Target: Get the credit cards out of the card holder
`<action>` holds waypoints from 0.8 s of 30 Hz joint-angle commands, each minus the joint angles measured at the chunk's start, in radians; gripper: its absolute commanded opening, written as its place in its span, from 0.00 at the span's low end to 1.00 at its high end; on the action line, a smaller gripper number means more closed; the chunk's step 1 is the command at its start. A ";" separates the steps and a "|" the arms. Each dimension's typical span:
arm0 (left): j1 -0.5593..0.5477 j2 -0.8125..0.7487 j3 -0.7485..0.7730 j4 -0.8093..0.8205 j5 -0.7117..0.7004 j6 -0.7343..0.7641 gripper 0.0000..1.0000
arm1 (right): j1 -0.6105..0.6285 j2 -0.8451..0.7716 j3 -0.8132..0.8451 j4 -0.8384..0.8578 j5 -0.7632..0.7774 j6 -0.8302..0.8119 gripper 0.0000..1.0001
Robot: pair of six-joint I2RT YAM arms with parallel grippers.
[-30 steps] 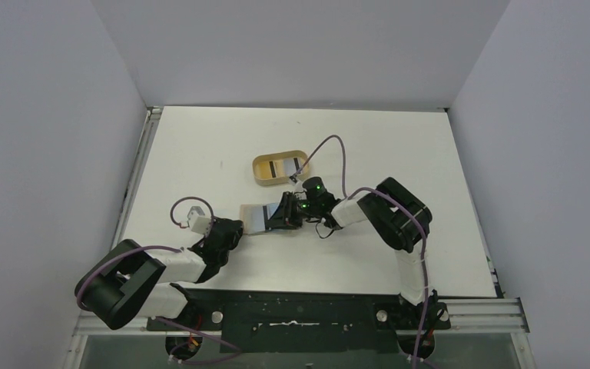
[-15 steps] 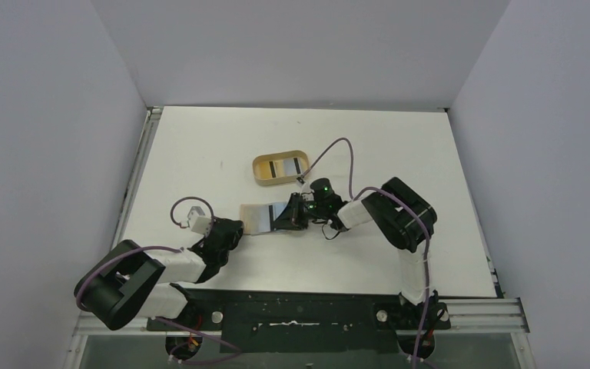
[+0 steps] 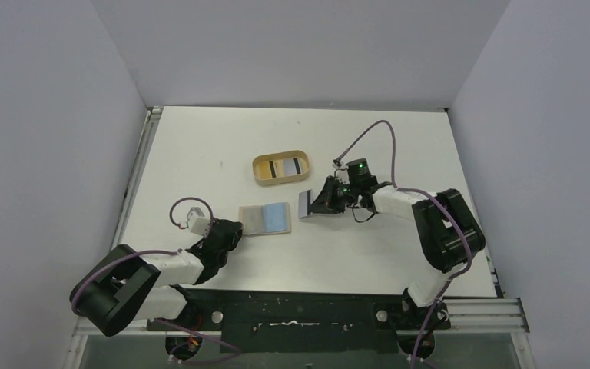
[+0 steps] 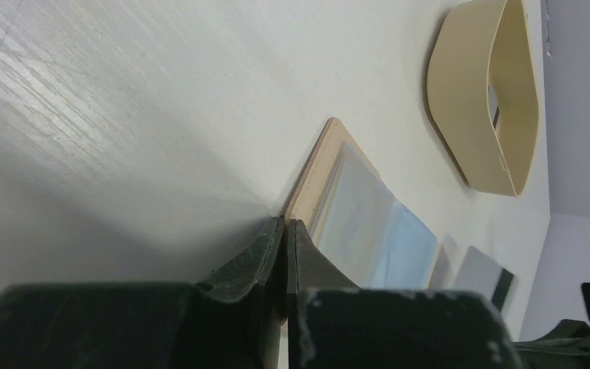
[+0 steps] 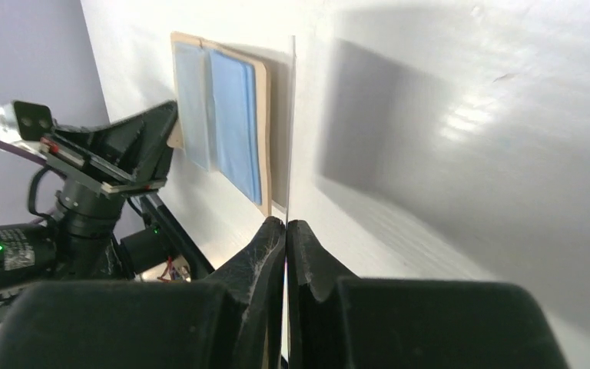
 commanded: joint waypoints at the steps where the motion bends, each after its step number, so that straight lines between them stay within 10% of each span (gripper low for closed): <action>1: -0.001 -0.006 -0.034 -0.152 -0.005 0.037 0.00 | -0.074 -0.109 0.146 -0.234 0.042 -0.163 0.00; 24: 0.003 0.006 -0.033 -0.130 0.007 0.041 0.00 | -0.077 0.368 0.816 -0.434 0.077 -0.320 0.00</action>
